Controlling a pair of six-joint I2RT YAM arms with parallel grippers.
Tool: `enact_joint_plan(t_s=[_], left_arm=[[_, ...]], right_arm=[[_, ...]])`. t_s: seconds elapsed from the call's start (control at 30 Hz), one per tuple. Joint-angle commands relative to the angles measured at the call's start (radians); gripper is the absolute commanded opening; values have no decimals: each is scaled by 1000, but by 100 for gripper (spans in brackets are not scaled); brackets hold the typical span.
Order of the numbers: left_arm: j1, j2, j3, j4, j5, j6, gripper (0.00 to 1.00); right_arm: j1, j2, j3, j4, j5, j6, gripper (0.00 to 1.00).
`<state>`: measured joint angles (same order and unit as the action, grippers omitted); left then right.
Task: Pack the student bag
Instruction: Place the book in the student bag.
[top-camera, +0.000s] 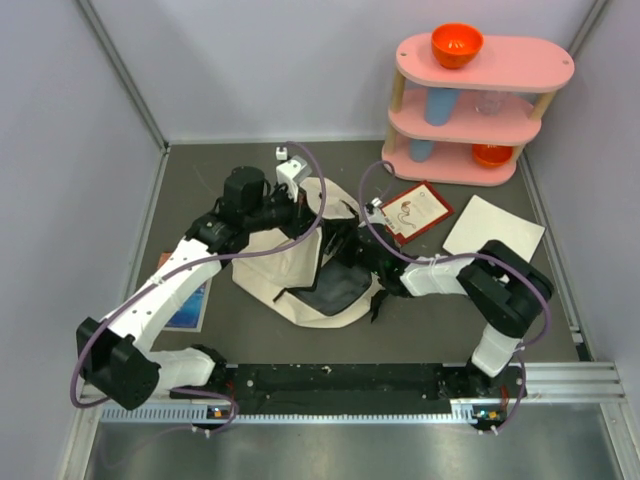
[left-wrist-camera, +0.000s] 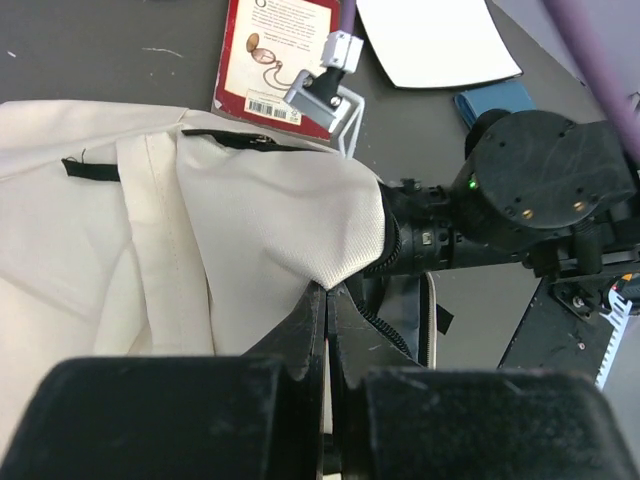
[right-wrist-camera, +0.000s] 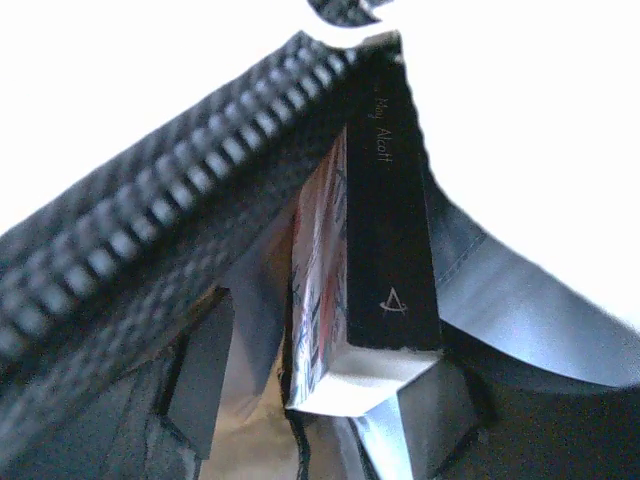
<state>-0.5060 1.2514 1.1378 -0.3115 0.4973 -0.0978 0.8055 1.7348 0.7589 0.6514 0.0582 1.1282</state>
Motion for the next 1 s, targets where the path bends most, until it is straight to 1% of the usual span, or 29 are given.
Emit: enact_joint_plan(t_s=[0.0, 0.03, 0.1, 0.13, 0.2, 0.23, 0.33, 0.37, 0.43, 0.57, 0.6, 0.67, 0.7, 0.73, 0.77, 0.8, 0.87, 0.9, 0.93, 0.97], left_arm=[[21, -58, -39, 123, -2, -43, 0], [23, -56, -41, 127, 7, -48, 0], [24, -49, -38, 130, 26, -57, 0], [26, -46, -36, 132, 30, -60, 0], [27, -46, -33, 135, 35, -63, 0], [27, -47, -33, 137, 38, -63, 0], [29, -44, -27, 144, 53, -63, 0], [30, -41, -23, 146, 64, -62, 0], [32, -27, -15, 150, 87, -56, 0], [43, -1, 0, 155, 130, -52, 0], [47, 2, 0, 161, 142, -54, 0], [49, 11, 5, 172, 167, -63, 0], [50, 13, 5, 175, 173, -66, 0], [50, 13, 7, 172, 172, -68, 0], [52, 10, 7, 167, 169, -68, 0], [52, 6, 4, 163, 161, -68, 0], [54, -15, -15, 163, 118, -69, 0], [55, -27, -24, 163, 95, -72, 0], [55, -52, -32, 166, 72, -78, 0], [55, -61, -53, 173, 26, -83, 0]], right_arm=[[-14, -77, 17, 14, -41, -35, 56], [-12, -67, 23, 16, -53, -30, 39], [-11, -31, 28, 42, -92, 5, 28], [-11, -18, 17, 144, -101, 18, 18], [-9, 18, -19, 246, -126, 56, 8], [-9, 28, -23, 320, -135, 61, 0], [-8, 74, 13, 361, -199, 82, 0], [-6, 87, 28, 411, -222, 84, 0], [3, 104, 42, 421, -222, 82, 0], [4, 111, 86, 387, -230, 74, 0], [4, 115, 108, 314, -248, 73, 0], [12, 124, 132, 268, -247, 59, 0], [15, 123, 137, 193, -238, 51, 7], [14, 117, 143, 153, -229, 47, 11], [12, 111, 143, 116, -225, 38, 12], [11, 102, 138, 70, -216, 18, 20], [6, 60, 94, 73, -209, -7, 30], [3, 40, 85, 59, -204, -30, 44], [-5, 22, 79, -17, -193, -39, 50], [-12, -13, 66, -45, -187, -54, 52]])
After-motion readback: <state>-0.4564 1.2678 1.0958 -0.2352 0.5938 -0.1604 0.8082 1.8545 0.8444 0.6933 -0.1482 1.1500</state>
